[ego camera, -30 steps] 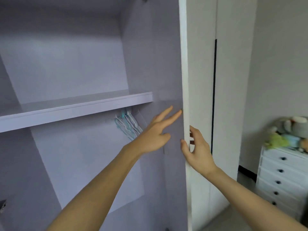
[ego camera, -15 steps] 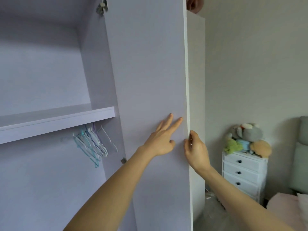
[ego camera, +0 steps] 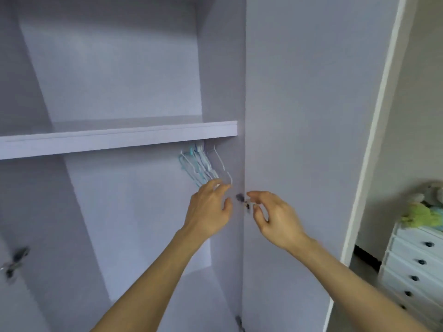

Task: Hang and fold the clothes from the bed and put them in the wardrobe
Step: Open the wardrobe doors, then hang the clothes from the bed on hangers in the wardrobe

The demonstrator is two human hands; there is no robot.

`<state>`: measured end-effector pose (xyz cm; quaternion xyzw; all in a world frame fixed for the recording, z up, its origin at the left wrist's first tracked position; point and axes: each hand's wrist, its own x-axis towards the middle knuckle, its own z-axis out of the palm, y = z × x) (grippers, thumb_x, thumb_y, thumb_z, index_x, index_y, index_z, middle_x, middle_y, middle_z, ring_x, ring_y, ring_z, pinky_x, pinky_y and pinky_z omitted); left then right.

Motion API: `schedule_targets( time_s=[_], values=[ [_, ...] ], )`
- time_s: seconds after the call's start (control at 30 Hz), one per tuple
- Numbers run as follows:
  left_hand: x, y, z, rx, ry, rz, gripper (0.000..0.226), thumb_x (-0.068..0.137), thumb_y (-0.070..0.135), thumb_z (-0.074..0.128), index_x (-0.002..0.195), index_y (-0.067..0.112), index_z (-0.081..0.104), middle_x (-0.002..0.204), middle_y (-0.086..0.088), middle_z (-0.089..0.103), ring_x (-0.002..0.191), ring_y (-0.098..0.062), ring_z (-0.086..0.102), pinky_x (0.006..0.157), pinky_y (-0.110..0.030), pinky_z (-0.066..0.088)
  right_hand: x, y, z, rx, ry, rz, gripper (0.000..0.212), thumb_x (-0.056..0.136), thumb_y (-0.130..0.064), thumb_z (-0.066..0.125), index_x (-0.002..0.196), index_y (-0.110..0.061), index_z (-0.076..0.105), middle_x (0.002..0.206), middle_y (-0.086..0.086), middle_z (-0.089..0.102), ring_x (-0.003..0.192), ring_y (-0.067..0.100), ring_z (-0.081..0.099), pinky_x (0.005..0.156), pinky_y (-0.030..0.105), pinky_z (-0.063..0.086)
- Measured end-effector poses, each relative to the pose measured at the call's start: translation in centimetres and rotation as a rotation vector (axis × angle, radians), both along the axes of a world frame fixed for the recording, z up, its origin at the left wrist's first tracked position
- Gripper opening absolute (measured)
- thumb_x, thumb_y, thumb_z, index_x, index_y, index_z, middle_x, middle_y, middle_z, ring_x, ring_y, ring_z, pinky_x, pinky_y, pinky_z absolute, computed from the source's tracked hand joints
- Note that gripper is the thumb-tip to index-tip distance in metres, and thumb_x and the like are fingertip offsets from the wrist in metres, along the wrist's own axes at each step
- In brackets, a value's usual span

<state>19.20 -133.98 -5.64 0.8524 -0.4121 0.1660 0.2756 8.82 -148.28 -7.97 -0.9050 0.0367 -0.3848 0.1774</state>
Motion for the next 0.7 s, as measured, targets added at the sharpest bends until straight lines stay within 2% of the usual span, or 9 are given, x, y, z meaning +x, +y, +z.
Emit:
schedule_targets(
  time_s=[0.07,0.17,0.27,0.33,0.43,0.57,0.7],
  values=[
    [1.0,4.9,-2.3,-0.002,0.107,0.12,0.041,0.097,0.024,0.046,0.137,0.021,0.047,0.148,0.001,0.036,0.133,-0.019,0.037,0.108,-0.031,0.032,2.4,2.9,-1.7,0.046,0.199,0.135,0.042,0.09,-0.031,0.037,0.122,-0.015,0.059,0.113,-0.002,0.065,0.106,0.02,0.058,0.088,0.033,0.048],
    [1.7,13.1,-6.2,-0.009,0.24,0.327,0.038,0.097,0.023,0.046,0.135,0.02,0.048,0.142,0.002,0.044,0.126,-0.018,0.045,0.103,-0.034,0.039,6.6,8.4,-5.0,0.035,0.447,0.35,0.028,0.095,-0.023,0.047,0.12,-0.021,0.059,0.112,-0.01,0.064,0.104,0.011,0.058,0.093,0.031,0.045],
    [0.1,21.6,-10.2,0.005,0.374,0.572,0.039,0.097,0.024,0.045,0.135,0.021,0.048,0.14,0.001,0.047,0.122,-0.021,0.05,0.1,-0.035,0.041,10.3,15.3,-8.2,0.013,0.598,0.599,0.021,0.095,-0.026,0.046,0.109,-0.026,0.062,0.106,-0.018,0.063,0.098,0.007,0.058,0.092,0.032,0.046],
    [-1.6,26.2,-12.5,0.002,0.45,0.719,0.039,0.096,0.025,0.046,0.135,0.02,0.049,0.138,-0.002,0.049,0.121,-0.023,0.051,0.1,-0.034,0.041,11.8,19.7,-9.7,-0.007,0.682,0.736,0.019,0.096,-0.027,0.046,0.106,-0.025,0.062,0.101,-0.015,0.064,0.094,0.012,0.059,0.088,0.031,0.046],
    [-6.3,32.7,-15.9,-0.065,0.537,0.988,0.037,0.096,0.024,0.048,0.132,0.019,0.052,0.134,-0.004,0.054,0.119,-0.024,0.054,0.1,-0.032,0.041,12.8,27.2,-11.7,-0.083,0.802,0.963,0.021,0.096,-0.025,0.047,0.108,-0.023,0.063,0.1,-0.004,0.066,0.091,0.017,0.06,0.083,0.029,0.046],
    [-14.2,36.7,-19.4,-0.242,0.62,1.325,0.033,0.095,0.019,0.049,0.126,0.015,0.058,0.124,-0.007,0.059,0.114,-0.025,0.056,0.097,-0.03,0.042,12.0,35.0,-15.0,-0.184,0.873,1.246,0.023,0.094,-0.024,0.047,0.109,-0.023,0.065,0.103,-0.003,0.069,0.097,0.016,0.064,0.09,0.035,0.048],
    [-26.1,36.6,-23.8,-0.439,0.658,1.764,0.033,0.095,0.021,0.048,0.128,0.018,0.056,0.125,-0.002,0.059,0.113,-0.02,0.056,0.094,-0.028,0.042,5.9,42.3,-18.3,-0.464,0.982,1.589,0.025,0.096,-0.028,0.044,0.111,-0.024,0.064,0.104,-0.004,0.068,0.098,0.016,0.062,0.089,0.035,0.048]
  ],
)
